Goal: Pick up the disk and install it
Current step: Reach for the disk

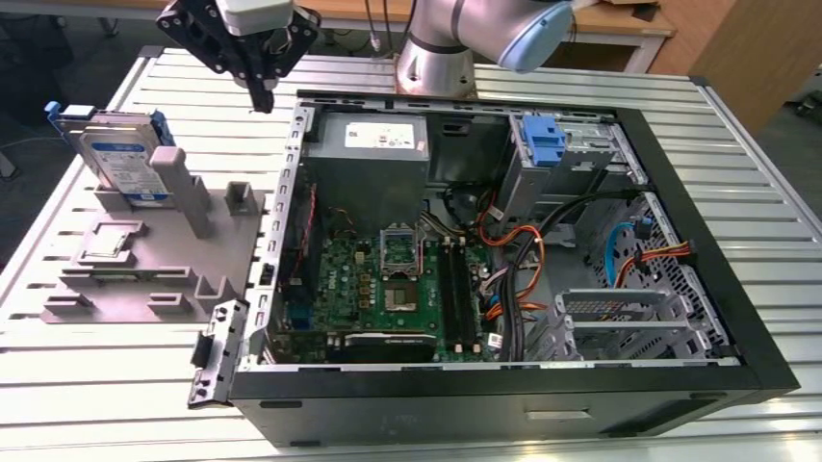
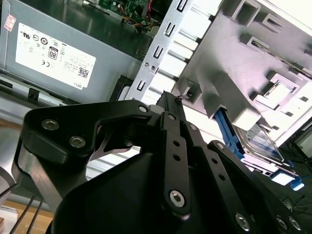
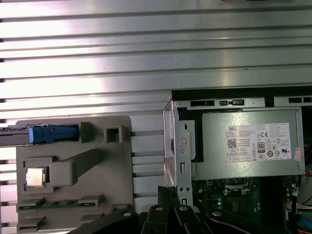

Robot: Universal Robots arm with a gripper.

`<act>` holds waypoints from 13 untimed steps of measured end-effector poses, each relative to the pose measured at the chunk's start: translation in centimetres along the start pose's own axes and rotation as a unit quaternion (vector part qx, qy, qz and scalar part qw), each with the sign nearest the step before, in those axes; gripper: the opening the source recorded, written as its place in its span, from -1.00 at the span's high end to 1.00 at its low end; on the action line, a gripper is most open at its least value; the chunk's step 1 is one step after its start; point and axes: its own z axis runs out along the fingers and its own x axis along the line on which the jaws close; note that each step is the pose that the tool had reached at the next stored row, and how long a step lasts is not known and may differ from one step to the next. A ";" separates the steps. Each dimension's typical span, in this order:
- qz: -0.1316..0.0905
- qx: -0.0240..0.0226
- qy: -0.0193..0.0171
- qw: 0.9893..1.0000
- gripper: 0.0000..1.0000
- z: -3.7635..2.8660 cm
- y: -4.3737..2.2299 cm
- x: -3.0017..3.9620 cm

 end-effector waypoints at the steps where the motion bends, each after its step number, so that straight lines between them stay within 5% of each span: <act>1: 0.000 0.000 0.000 1.000 0.80 0.00 -0.01 0.05; 13: 0.000 0.000 0.000 1.000 0.80 0.03 -0.06 0.81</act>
